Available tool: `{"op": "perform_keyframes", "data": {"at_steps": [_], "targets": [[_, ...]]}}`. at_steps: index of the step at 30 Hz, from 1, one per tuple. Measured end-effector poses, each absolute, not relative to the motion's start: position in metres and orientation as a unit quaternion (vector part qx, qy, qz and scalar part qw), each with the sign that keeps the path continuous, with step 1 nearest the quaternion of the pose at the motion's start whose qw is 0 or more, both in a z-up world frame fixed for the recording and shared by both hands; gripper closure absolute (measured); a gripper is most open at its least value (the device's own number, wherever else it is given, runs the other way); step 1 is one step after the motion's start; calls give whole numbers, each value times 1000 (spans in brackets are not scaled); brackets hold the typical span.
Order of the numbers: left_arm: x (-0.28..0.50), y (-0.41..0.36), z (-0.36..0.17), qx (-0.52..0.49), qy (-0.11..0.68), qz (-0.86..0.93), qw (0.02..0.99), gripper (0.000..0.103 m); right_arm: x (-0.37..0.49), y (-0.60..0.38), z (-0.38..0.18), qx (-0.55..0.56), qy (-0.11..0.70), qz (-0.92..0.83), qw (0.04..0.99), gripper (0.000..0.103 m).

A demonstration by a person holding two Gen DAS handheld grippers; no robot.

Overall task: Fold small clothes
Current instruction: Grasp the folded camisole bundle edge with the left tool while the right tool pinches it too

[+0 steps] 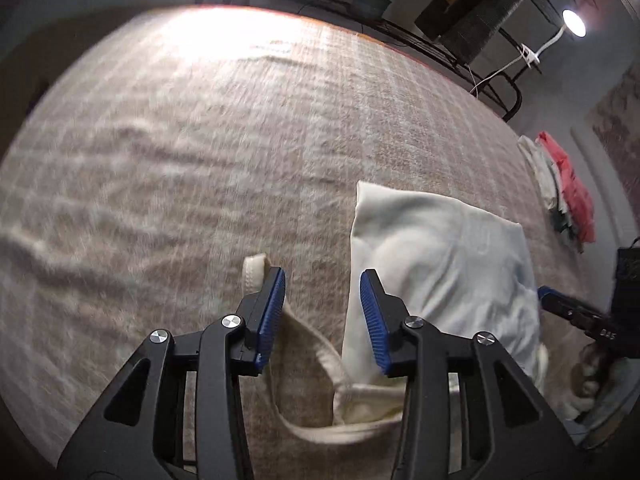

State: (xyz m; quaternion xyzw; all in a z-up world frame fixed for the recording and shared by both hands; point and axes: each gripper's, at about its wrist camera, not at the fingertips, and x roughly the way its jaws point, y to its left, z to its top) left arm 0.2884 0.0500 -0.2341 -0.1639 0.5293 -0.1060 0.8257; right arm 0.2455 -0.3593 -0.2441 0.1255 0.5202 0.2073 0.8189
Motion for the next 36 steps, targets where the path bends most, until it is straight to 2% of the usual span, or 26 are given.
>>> {"op": "perform_keyframes", "data": {"at_steps": [2, 8, 23, 24, 25, 27, 28, 31, 36], "targets": [[290, 60, -237, -196, 538, -111, 812, 63, 248, -374, -252, 181, 523, 212, 805, 67], [296, 58, -241, -245, 548, -135, 789, 63, 252, -394, -268, 250, 530, 227, 778, 67], [300, 7, -240, -181, 554, -169, 795, 64, 267, -352, -280, 293, 518, 248, 765, 67], [300, 5, -240, -180, 555, -170, 794, 66, 271, -347, -280, 294, 519, 249, 763, 68], [301, 2, -241, -177, 555, -169, 795, 75, 273, -342, -281, 291, 522, 249, 762, 72], [302, -1, -241, -170, 557, -163, 796, 86, 275, -332, -278, 273, 527, 246, 766, 79], [301, -4, -240, -164, 556, -160, 799, 91, 277, -327, -277, 260, 530, 244, 770, 87], [299, -10, -233, -143, 545, -155, 812, 95, 278, -315, -267, 229, 528, 238, 783, 95], [294, -20, -214, -117, 519, -155, 832, 96, 276, -305, -248, 196, 511, 231, 804, 97]]}}
